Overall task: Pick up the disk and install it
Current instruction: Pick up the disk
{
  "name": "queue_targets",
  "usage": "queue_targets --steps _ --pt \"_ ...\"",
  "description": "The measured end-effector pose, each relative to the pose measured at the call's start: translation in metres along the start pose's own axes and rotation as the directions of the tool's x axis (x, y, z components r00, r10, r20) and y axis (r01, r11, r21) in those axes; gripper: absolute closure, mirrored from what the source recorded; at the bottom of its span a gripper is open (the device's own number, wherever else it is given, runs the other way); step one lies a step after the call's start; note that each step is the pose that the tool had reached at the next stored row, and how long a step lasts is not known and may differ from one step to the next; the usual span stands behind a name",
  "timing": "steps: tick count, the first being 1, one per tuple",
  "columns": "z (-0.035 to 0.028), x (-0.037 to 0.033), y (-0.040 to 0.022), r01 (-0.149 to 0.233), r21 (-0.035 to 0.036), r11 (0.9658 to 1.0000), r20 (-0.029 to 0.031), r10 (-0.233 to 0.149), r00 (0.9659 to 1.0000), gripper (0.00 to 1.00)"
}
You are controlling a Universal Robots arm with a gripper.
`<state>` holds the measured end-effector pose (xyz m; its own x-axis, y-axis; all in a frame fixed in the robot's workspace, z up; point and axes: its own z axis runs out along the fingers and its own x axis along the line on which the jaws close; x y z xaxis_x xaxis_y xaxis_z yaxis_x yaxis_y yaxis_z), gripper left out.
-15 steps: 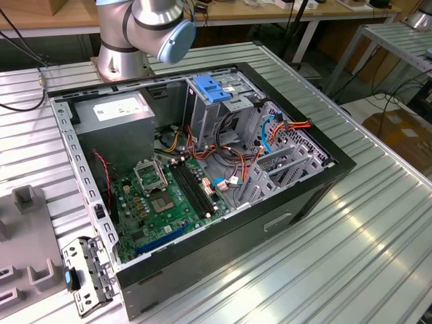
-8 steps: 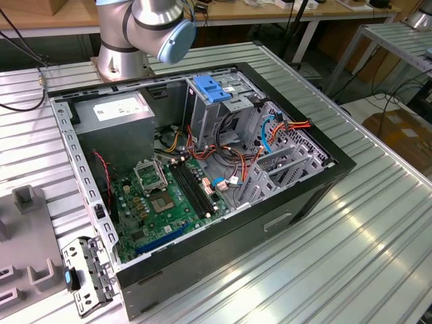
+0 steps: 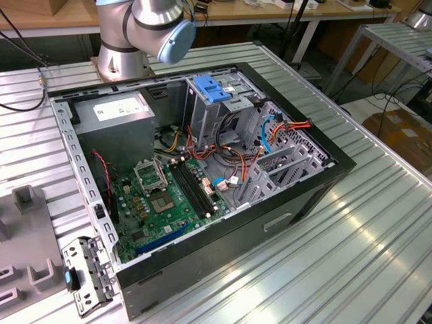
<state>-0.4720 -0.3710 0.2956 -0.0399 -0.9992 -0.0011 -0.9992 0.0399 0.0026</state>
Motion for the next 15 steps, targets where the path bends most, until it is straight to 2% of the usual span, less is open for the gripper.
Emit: queue_targets --steps 8,15 --pt "-0.0017 0.0 0.0 0.0 0.0008 1.0 0.0001 0.0 1.0 0.63" --pt "-0.0063 0.0 0.0 0.0 0.0007 1.0 0.0 0.0 1.0 0.63"
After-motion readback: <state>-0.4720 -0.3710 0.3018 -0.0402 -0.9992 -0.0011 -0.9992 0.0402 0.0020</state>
